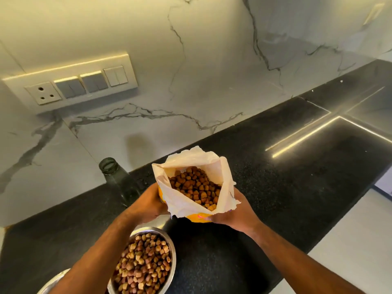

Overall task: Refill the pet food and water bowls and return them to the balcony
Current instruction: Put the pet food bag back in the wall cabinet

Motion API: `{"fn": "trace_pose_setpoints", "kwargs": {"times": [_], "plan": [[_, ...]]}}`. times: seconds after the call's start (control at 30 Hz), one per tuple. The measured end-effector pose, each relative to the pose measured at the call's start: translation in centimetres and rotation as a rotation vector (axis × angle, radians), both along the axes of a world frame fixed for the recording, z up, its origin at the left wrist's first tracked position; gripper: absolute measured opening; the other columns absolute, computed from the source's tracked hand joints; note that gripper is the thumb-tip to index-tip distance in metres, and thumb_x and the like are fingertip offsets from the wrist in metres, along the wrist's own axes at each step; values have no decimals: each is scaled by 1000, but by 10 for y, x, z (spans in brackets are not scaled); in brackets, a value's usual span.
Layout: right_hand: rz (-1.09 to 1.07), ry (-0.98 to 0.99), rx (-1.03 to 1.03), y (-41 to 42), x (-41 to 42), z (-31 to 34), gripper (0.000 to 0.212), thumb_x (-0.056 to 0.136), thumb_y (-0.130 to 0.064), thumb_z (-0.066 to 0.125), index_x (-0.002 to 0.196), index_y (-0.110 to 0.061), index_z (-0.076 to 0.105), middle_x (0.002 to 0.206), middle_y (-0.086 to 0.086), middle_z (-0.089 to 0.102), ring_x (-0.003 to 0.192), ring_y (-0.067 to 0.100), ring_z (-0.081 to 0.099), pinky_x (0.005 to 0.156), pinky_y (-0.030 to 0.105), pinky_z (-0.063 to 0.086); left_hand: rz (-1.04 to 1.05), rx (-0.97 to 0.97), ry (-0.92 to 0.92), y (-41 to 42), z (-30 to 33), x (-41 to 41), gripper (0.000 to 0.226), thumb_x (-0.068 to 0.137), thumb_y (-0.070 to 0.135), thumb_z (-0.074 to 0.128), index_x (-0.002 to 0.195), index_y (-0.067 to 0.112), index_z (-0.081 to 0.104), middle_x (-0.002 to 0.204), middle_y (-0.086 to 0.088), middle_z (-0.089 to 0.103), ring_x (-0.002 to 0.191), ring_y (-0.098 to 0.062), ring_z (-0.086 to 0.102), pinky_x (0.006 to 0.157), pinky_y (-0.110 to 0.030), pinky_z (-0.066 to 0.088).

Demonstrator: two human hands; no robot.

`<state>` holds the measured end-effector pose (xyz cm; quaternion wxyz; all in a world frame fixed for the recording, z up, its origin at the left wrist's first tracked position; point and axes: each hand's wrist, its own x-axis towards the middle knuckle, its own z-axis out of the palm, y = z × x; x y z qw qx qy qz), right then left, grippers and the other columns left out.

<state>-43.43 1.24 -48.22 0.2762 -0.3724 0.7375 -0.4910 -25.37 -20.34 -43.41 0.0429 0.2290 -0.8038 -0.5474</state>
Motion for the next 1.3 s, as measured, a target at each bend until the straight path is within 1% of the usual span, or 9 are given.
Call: {"fn": "trace_pose_setpoints", "kwargs": {"times": [0.07,0.2,0.37,0.43,0.57,0.83,1.0,1.13,1.3], "plan": [[40,19,-42,1,6,26,94,48,-69,93,126,-75,41,130,-35,59,125,-7,57,97,18,53,61,-58,42,9,28,14,62,59,71,80,110,49,52,99,26,72,99,9,66,96,-25,55],[122,62,-143,3,17,80,89,45,-70,93,116,-81,41,118,-44,59,114,-15,58,78,5,51,85,-119,154,25,82,48,53,73,29,81,117,36,53,109,37,68,105,10,65,81,-9,53],[274,165,-299,-3,37,155,83,58,-68,91,123,-23,68,108,-17,77,103,5,73,87,33,62,183,-195,304,42,140,97,60,74,-13,79,124,15,59,118,11,75,108,-6,71,85,-18,56],[335,185,-383,-7,48,181,80,64,-57,93,128,-19,65,113,-12,77,107,8,73,90,36,62,228,-184,374,51,162,117,61,75,-16,76,129,5,58,122,-6,74,113,-20,70,91,-29,57],[432,228,-528,-11,76,233,82,68,-54,91,137,-28,56,122,-13,74,113,9,71,94,40,61,346,-221,489,68,206,154,64,73,-11,78,132,-2,55,123,-14,73,113,-27,71,91,-35,57],[509,351,-819,-15,129,344,80,62,-82,78,132,-51,51,116,-35,69,103,-6,70,87,19,59,501,-372,702,114,315,210,55,73,29,90,123,20,70,119,-2,76,109,-19,72,89,-30,57],[451,400,-967,-23,157,407,72,60,-82,77,123,-55,53,110,-30,72,98,-4,71,84,23,60,526,-461,845,113,377,231,106,58,42,97,138,-4,46,119,2,76,108,-19,72,91,-33,59],[372,460,-988,-36,177,444,59,61,-80,77,110,-59,51,95,-38,65,84,-13,67,73,8,51,469,-547,789,97,417,245,87,75,31,88,140,-7,45,122,-2,74,112,-23,71,89,-35,59],[265,516,-940,-68,193,472,66,66,-74,81,119,-47,52,98,-29,64,77,-10,60,67,10,43,431,-608,766,43,445,246,51,90,-18,55,139,-9,44,121,-9,73,110,-25,71,89,-38,59]]}}
